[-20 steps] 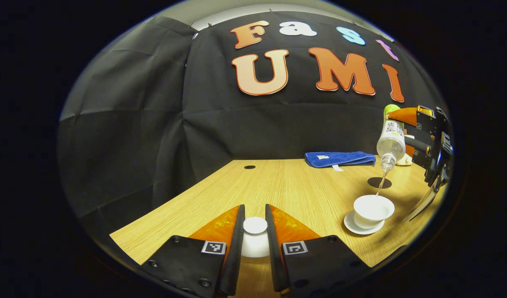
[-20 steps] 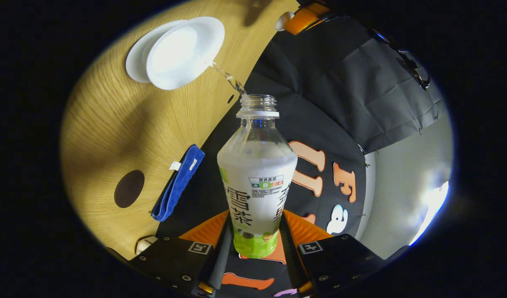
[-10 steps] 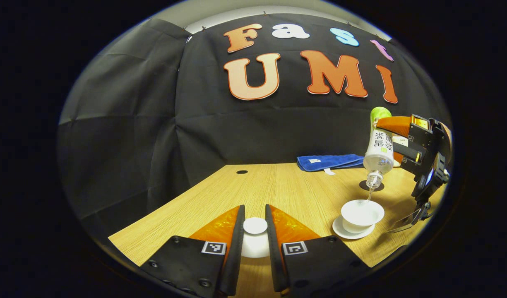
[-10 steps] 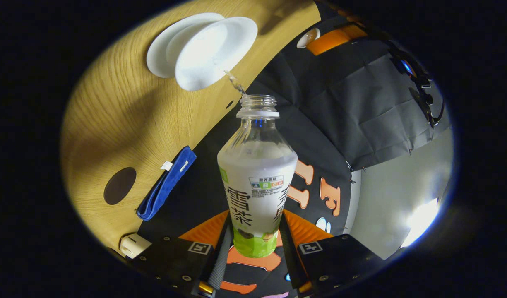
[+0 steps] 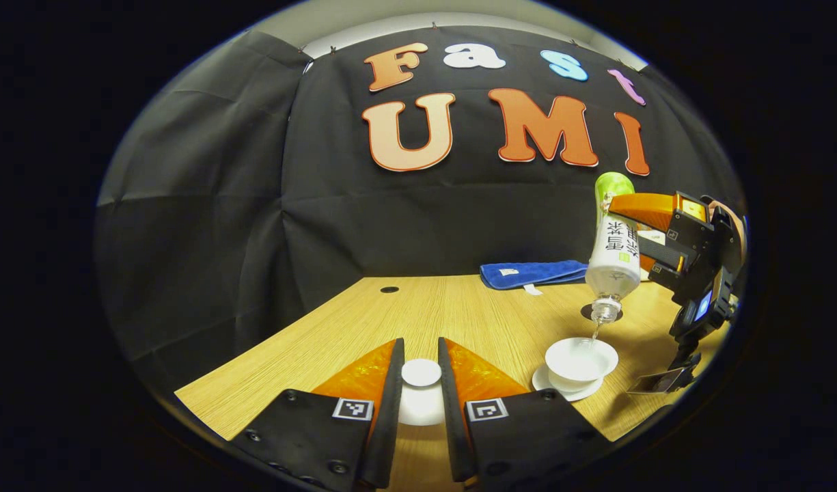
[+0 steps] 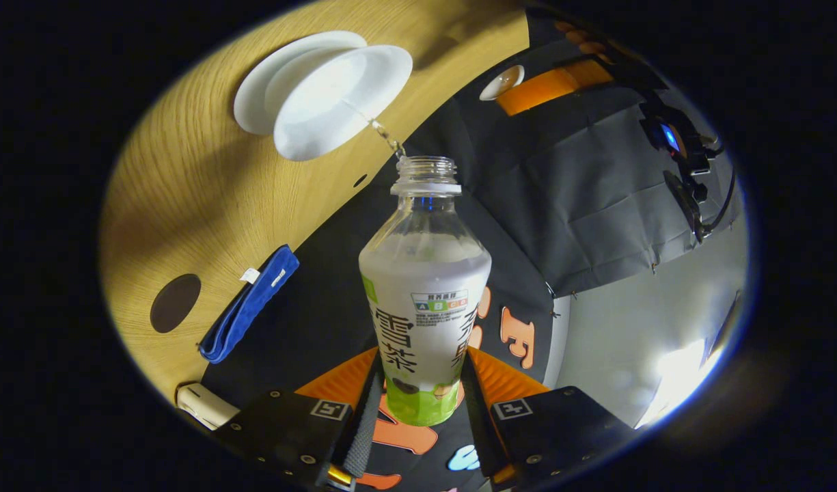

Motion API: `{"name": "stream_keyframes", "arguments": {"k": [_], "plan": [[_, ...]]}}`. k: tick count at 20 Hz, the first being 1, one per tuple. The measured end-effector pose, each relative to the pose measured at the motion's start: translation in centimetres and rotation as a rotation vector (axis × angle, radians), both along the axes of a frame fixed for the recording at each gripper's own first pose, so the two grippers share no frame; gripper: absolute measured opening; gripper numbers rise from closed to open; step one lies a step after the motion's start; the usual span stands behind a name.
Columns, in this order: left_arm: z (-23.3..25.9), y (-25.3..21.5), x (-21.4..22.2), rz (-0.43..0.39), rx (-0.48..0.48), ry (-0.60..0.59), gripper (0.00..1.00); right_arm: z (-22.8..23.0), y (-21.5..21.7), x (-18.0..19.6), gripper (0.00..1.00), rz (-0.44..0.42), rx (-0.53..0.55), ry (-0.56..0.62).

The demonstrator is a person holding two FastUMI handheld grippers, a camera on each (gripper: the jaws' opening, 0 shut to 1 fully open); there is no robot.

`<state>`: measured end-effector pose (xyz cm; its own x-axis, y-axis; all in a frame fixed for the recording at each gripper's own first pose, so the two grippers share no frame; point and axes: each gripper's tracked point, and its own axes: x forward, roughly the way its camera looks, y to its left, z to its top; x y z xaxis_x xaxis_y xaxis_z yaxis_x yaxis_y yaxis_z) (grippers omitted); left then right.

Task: Open the teacup lid with one hand, grasp the water bottle and pour water into the teacup with the other hand; after pouring, place the water bottle on the coaster and then close the teacup lid.

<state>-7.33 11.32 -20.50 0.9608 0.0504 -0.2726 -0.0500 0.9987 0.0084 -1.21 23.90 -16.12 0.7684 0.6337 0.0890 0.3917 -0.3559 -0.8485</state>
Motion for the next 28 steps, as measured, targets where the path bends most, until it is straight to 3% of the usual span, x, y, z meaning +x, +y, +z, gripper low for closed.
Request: {"name": "stream_keyframes", "arguments": {"k": [4, 12, 17, 28], "plan": [[0.7, -0.9, -0.1, -0.016, 0.001, -0.006, 0.35, -1.7, -1.1, 0.1, 0.62, -0.055, 0.063, 0.117], [1.7, -3.3, 0.7, -0.055, 0.012, -0.016, 0.35, -5.6, -3.5, 0.4, 0.62, -0.215, 0.317, 0.417], [2.3, -5.7, 1.6, -0.094, 0.011, -0.022, 0.36, -8.6, -4.9, -0.9, 0.63, -0.321, 0.560, 0.670], [3.0, -15.0, 3.1, -0.266, -0.073, -0.026, 0.35, -2.7, -8.2, 3.6, 0.62, -0.373, 1.182, 1.054]]}}
